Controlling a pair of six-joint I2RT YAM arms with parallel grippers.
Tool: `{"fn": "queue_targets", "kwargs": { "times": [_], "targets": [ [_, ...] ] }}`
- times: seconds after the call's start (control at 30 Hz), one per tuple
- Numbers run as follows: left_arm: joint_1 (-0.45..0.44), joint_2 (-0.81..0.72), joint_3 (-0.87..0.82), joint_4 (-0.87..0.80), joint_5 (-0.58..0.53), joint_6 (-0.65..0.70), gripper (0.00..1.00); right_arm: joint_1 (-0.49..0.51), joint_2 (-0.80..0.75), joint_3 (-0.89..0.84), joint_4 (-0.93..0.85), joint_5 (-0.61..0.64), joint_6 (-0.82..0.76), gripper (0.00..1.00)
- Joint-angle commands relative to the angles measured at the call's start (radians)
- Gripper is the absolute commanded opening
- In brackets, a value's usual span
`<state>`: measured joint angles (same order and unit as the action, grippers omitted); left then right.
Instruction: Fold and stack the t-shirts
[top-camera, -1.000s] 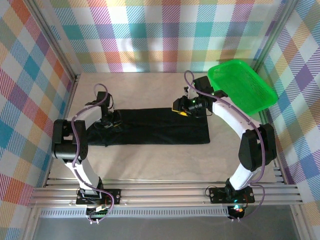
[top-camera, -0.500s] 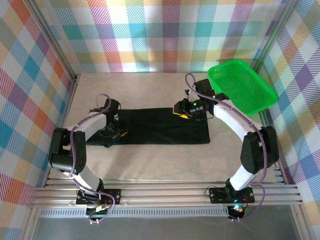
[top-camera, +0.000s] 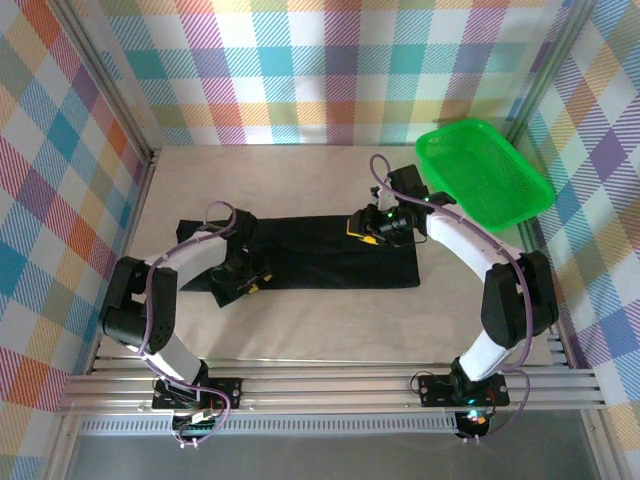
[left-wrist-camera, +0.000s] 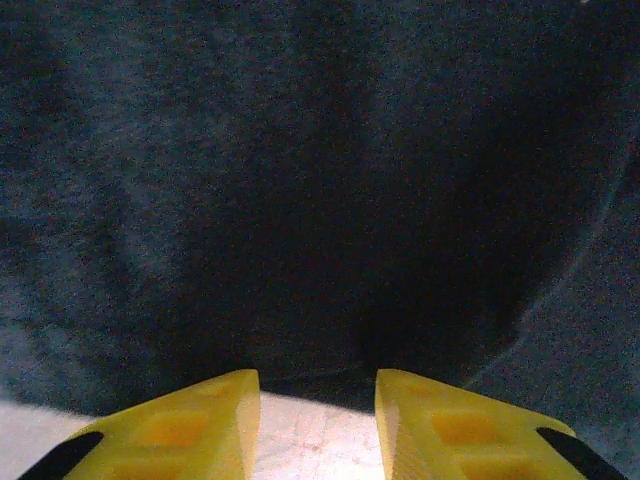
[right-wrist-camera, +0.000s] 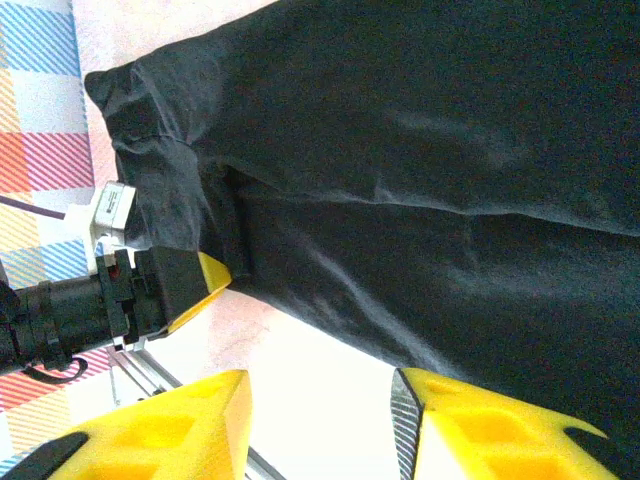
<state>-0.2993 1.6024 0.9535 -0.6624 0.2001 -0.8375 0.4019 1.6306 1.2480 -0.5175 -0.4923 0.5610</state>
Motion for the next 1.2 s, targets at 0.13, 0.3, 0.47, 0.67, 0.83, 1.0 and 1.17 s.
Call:
{"fn": "queue_targets", "kwargs": {
  "times": [0.13,0.3,0.47,0.67,0.83,1.0,1.17],
  "targets": [
    [0.226,-0.144,0.034,-0.132,-0.109,0.1,0.42,0.018,-0.101,-0.077,0.145,-0.075,-0.01,0.44],
    [0.414,-0.097,0.074,-0.056,-0.082,0.27,0.45,0.038,-0.09,-0.085,0.17,-0.103,-0.007,0.44],
    [0.491,-0.035,0.093,0.004,-0.074,0.429,0.45,0.053,-0.071,-0.079,0.232,-0.219,-0.008,0.48],
    [0.495,0.009,0.035,0.085,-0.017,0.478,0.44,0.057,-0.069,-0.082,0.222,-0.222,-0.009,0.49],
    [0.494,0.032,0.015,0.078,-0.052,0.485,0.43,0.057,-0.059,-0.072,0.218,-0.218,-0.004,0.49],
    [0.494,0.016,-0.012,0.09,-0.044,0.488,0.43,0.057,-0.04,-0.056,0.227,-0.219,0.005,0.49],
    [0.485,0.034,-0.025,0.115,-0.002,0.487,0.4,0.057,-0.022,-0.044,0.234,-0.224,0.014,0.49]
  ]
}}
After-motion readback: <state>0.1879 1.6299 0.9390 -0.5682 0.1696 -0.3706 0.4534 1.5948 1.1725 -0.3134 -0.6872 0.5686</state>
